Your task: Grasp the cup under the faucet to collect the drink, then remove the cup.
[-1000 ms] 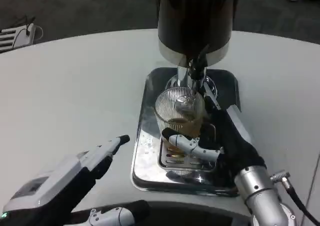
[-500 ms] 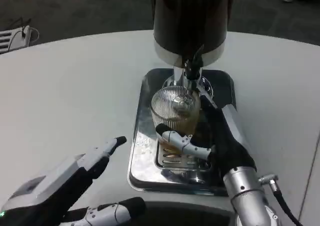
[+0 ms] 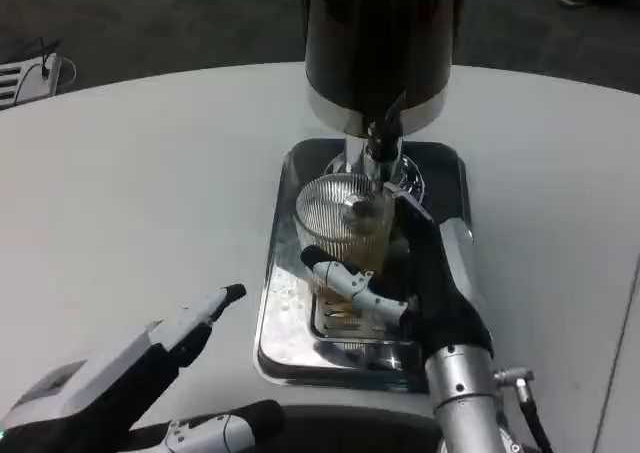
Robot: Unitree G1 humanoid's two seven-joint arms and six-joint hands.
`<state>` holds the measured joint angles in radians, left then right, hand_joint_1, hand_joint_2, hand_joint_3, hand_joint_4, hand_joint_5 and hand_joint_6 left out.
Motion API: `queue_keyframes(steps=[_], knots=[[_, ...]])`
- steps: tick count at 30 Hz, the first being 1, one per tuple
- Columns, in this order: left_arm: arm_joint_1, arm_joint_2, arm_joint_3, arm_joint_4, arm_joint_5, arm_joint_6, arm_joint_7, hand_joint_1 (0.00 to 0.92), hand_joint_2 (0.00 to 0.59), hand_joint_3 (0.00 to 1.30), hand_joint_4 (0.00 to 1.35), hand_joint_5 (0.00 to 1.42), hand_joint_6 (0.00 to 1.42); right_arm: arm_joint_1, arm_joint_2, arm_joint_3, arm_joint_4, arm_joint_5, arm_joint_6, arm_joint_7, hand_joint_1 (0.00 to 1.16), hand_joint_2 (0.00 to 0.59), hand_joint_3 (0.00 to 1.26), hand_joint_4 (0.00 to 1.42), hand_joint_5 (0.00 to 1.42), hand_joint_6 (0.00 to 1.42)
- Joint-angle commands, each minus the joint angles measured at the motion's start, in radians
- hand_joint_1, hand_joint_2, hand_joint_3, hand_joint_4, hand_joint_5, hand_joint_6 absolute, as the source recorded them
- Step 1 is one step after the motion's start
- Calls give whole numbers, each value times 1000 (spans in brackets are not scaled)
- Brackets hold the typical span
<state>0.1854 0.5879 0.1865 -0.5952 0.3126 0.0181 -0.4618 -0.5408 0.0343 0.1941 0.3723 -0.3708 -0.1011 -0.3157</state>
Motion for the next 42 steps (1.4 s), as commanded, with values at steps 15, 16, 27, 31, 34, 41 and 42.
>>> queue_keyframes(steps=[15, 16, 27, 31, 34, 41, 42], knots=[[-28, 11, -19, 50, -15, -10, -4, 0, 105, 24, 0, 2, 8, 97, 42, -22, -13, 21, -15, -37, 885, 296, 882, 1123, 1271, 1424], [-30, 11, -20, 52, -16, -10, -4, 0, 105, 25, 0, 2, 8, 101, 41, -25, -18, 23, -19, -38, 889, 296, 907, 1156, 1296, 1424], [-63, 8, -40, 82, -15, -20, 1, 0, 104, 33, 0, 2, 16, 179, 19, -30, -119, 35, -37, 4, 907, 305, 1072, 1319, 1424, 1424], [-78, 7, -51, 95, -12, -27, 5, 0, 105, 36, 0, 2, 19, 221, 4, -31, -186, 40, -39, 39, 910, 308, 1100, 1348, 1424, 1424], [-101, 9, -59, 113, -6, -38, 10, 0, 106, 38, 0, 2, 20, 268, -9, -31, -271, 55, -33, 77, 918, 309, 1119, 1363, 1424, 1424], [-149, 14, -77, 149, 7, -68, 12, 0, 104, 39, 0, 2, 23, 379, -43, -46, -475, 79, 7, 161, 922, 310, 1139, 1375, 1424, 1424], [-153, 13, -79, 152, 9, -71, 13, 0, 103, 39, 0, 2, 23, 391, -47, -51, -500, 84, 12, 170, 922, 310, 1140, 1378, 1424, 1424]])
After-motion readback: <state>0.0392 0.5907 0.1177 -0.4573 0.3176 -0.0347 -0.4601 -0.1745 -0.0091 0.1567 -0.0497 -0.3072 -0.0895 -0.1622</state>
